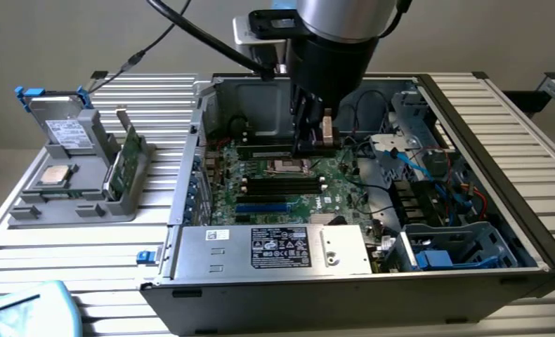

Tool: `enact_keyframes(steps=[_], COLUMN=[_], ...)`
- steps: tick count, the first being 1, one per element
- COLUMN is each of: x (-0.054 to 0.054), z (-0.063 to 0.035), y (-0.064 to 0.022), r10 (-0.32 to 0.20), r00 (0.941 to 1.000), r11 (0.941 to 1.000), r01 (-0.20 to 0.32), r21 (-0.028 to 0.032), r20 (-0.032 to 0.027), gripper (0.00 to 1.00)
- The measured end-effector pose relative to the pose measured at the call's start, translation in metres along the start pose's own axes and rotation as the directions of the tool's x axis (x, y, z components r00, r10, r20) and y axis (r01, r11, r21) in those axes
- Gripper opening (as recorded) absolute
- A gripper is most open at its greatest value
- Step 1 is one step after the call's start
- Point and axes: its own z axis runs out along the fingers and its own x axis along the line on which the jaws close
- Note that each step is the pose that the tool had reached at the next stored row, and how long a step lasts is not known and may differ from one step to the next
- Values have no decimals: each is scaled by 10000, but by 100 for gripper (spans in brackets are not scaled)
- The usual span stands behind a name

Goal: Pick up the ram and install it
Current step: 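Insert the ram into the slot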

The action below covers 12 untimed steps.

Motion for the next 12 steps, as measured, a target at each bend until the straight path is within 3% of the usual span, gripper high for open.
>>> enact_keyframes(steps=[7, 12], x=[-39, -92], z=[124, 220], y=[-146, -191], r10=[50, 83], r00=[10000, 10000], r11=[10000, 10000], r01=[-50, -83], r21=[-11, -39], r20=[5, 10], gripper=[14, 14])
